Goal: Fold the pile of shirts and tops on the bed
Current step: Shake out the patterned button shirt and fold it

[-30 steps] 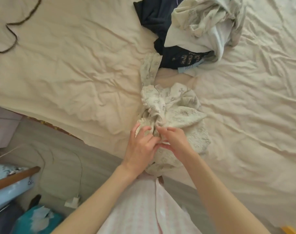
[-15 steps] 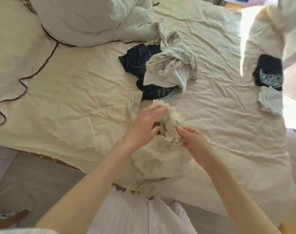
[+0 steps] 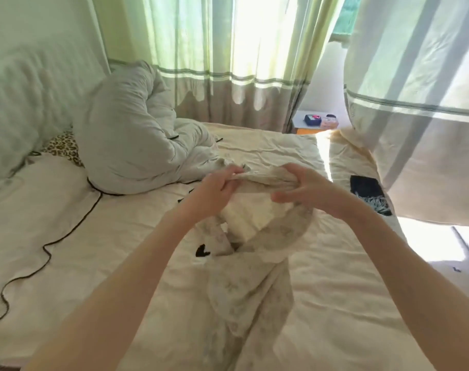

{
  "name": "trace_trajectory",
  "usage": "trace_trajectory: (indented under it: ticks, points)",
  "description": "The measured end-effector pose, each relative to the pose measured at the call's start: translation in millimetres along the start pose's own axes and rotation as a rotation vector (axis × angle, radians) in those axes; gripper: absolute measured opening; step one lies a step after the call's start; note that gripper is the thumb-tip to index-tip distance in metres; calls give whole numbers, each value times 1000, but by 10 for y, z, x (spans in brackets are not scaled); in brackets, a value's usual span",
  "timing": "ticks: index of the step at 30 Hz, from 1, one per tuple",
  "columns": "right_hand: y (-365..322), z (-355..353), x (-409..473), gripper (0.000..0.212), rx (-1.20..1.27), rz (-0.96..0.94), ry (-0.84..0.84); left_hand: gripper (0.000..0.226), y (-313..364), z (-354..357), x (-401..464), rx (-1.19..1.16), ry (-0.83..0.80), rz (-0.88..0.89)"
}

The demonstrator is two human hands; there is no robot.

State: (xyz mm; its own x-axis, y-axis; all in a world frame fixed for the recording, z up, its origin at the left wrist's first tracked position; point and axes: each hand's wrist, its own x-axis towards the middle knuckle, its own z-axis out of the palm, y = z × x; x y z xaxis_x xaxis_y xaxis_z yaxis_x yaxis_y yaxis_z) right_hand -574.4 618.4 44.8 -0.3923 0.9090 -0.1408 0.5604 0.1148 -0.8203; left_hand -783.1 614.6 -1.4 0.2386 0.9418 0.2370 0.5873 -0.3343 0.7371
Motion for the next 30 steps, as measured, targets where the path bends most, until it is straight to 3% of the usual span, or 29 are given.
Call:
trace_trajectory:
  ticks: [2, 4, 7, 12, 18, 23, 26, 30]
  points:
    - [-187, -143, 72, 42, -309, -127, 118, 14, 228, -319, 90, 81, 32, 36]
    - [-354, -294, 133, 36, -466, -261, 240, 22, 464, -601, 132, 151, 23, 94]
    - [-562, -490, 182, 34, -497, -360, 437, 36, 759, -918, 152, 358, 47, 206]
    - [-771, -509, 122, 39, -471, -488, 643, 22, 1022, -1211, 66, 646, 420, 377]
    - [-997, -414, 130, 46, -515, -531, 584, 17, 1241, -1411, -29, 728, 723, 161]
    - [-1042, -347, 184, 44, -416, -492, 551, 12, 1162, -1483, -124, 639, 713, 93]
    - [-1079, -319, 190, 41, -326, -486, 602, 12, 978, -1473, -256, 711, 666, 14]
    - [-1017, -248, 203, 42, -348, -500, 642, 31, 653, -1359, -458, 732, 551, -106]
